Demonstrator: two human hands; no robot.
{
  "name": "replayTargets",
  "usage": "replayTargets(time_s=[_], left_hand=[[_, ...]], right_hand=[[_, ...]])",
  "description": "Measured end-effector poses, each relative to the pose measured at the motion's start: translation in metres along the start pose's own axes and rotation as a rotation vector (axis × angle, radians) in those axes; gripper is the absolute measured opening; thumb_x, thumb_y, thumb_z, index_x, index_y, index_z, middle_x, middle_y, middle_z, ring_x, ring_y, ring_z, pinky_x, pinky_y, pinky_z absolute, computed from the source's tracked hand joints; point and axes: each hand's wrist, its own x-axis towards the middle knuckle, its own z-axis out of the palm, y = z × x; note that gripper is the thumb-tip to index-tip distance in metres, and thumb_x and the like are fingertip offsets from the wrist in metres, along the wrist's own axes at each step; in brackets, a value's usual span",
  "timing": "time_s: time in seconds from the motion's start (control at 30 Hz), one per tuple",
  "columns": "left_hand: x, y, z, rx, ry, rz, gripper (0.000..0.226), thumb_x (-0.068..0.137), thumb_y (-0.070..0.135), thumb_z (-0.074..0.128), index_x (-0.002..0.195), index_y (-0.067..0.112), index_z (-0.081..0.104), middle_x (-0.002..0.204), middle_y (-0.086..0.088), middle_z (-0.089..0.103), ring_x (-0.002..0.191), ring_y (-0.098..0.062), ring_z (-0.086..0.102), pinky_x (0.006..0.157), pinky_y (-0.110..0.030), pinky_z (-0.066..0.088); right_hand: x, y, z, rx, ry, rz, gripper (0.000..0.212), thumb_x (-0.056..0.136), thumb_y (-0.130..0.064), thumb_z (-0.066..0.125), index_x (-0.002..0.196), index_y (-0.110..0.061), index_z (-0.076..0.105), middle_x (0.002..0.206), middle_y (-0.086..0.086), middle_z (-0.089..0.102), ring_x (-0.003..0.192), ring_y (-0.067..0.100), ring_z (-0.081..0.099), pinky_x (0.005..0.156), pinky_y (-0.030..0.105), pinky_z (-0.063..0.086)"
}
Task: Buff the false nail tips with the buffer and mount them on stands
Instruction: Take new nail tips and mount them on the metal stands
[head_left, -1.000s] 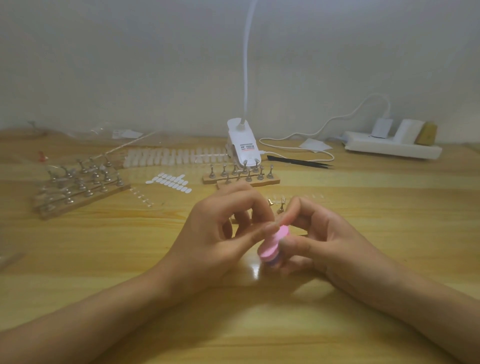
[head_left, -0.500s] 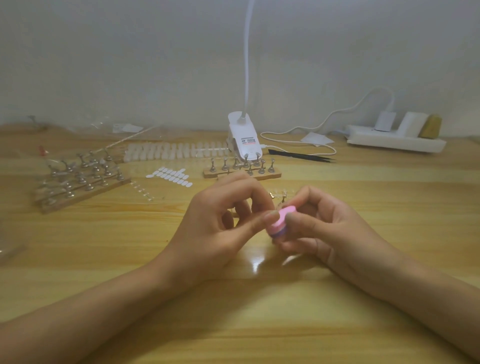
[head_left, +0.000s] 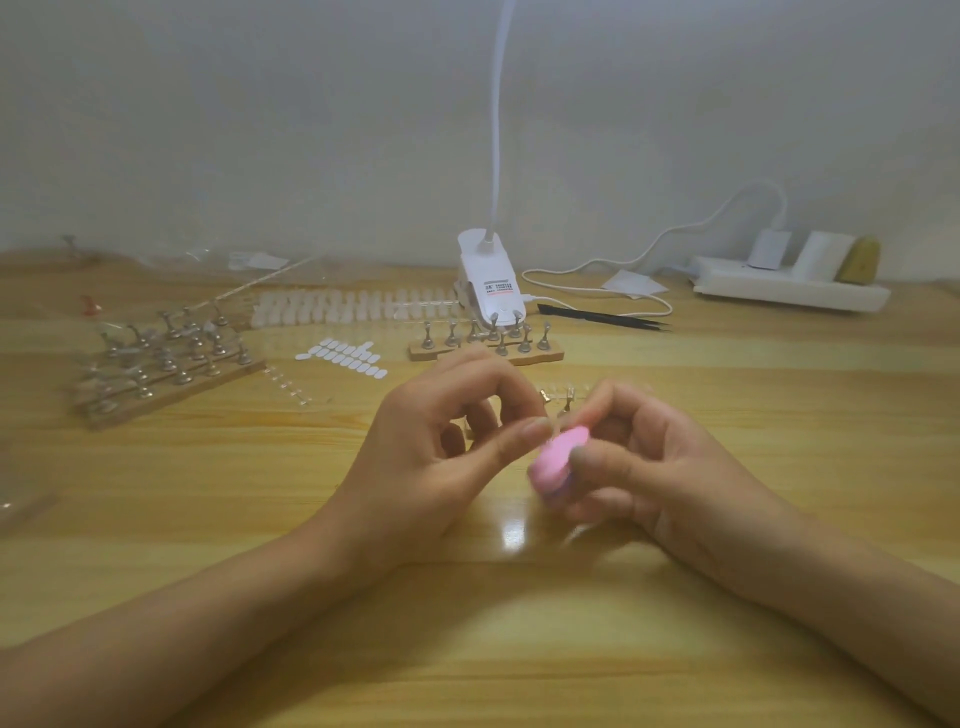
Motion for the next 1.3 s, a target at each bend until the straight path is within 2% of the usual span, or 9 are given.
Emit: replayTargets(time_s=[0.27,0.37,0.6,0.7,0.83,0.93,1.07,1.17,1.3], left_hand=[[0.0,0.0,0.002,0.014,-0.03,0.029,0.023,0.085,0.034,0.065,0.077,0.013,0.064,0.08,0.006,0.054,0.062,-0.013,0.046,0.052,-0.022,0.036],[0.001,-0.001,0.001,-0.007,-0.022,0.012,0.022,0.085,0.034,0.065,0.078,0.014,0.064,0.08,0.008,0.054,0.061,-0.011,0.046,0.051,-0.026,0.036],[0.001,0.001,0.0,-0.001,-0.043,0.011,0.022,0.085,0.035,0.066,0.078,0.014,0.064,0.081,0.005,0.054,0.064,-0.016,0.048,0.052,-0.029,0.038],[0.001,0.001,0.0,0.019,-0.063,0.017,0.018,0.087,0.028,0.07,0.078,0.013,0.063,0.08,0.007,0.054,0.065,-0.01,0.048,0.054,-0.019,0.036],[0.002,0.001,-0.001,-0.024,-0.075,-0.007,0.019,0.085,0.033,0.065,0.078,0.015,0.063,0.081,0.01,0.055,0.066,-0.013,0.047,0.056,-0.024,0.038],[0.002,0.001,-0.001,-0.035,-0.066,-0.012,0.019,0.085,0.034,0.065,0.078,0.016,0.064,0.083,0.005,0.056,0.066,-0.018,0.049,0.056,-0.026,0.039],[0.001,0.002,-0.001,-0.067,-0.095,-0.039,0.015,0.083,0.035,0.067,0.076,0.022,0.066,0.082,0.006,0.059,0.065,-0.018,0.05,0.057,-0.022,0.04],[0.003,0.003,-0.005,-0.148,-0.033,-0.1,0.015,0.082,0.036,0.073,0.072,0.026,0.066,0.075,0.011,0.064,0.065,-0.021,0.054,0.06,-0.02,0.043],[0.004,0.006,-0.007,-0.352,-0.009,-0.194,0.015,0.078,0.025,0.07,0.069,0.016,0.063,0.065,0.013,0.065,0.051,0.005,0.055,0.053,-0.001,0.039]], right_hand=[[0.0,0.0,0.002,-0.035,-0.012,-0.003,0.026,0.077,-0.009,0.078,0.092,-0.004,0.058,0.095,0.016,0.072,0.079,0.03,0.075,0.065,0.029,0.06],[0.001,0.0,-0.001,0.015,0.099,0.006,0.027,0.078,-0.012,0.075,0.094,-0.003,0.056,0.086,0.014,0.073,0.076,0.024,0.075,0.063,0.024,0.059],[0.001,0.0,-0.002,0.003,0.071,0.008,0.027,0.076,-0.014,0.077,0.093,-0.005,0.058,0.085,0.014,0.074,0.076,0.022,0.074,0.062,0.024,0.058],[0.0,0.0,0.0,-0.038,-0.043,0.012,0.017,0.081,-0.013,0.08,0.088,-0.011,0.064,0.091,0.015,0.072,0.078,0.026,0.075,0.064,0.027,0.059],[0.0,0.001,-0.003,0.002,0.062,-0.002,0.024,0.078,-0.019,0.079,0.091,-0.008,0.062,0.087,0.015,0.073,0.073,0.019,0.073,0.061,0.023,0.058],[-0.001,0.002,0.0,-0.038,-0.074,-0.001,0.018,0.081,-0.025,0.08,0.088,-0.017,0.066,0.089,0.013,0.073,0.077,0.022,0.074,0.064,0.026,0.059],[-0.001,0.0,-0.005,0.027,0.143,-0.065,0.029,0.074,-0.024,0.076,0.093,-0.008,0.06,0.086,0.011,0.075,0.074,0.016,0.073,0.061,0.021,0.057],[-0.006,-0.005,-0.011,-0.137,0.082,-0.133,0.032,0.076,-0.025,0.084,0.091,-0.011,0.059,0.094,0.011,0.074,0.081,0.025,0.074,0.066,0.026,0.058],[-0.01,0.0,-0.012,-0.733,-0.021,-0.213,0.027,0.08,-0.021,0.083,0.092,-0.023,0.058,0.099,-0.005,0.068,0.093,0.017,0.069,0.068,0.03,0.058]])
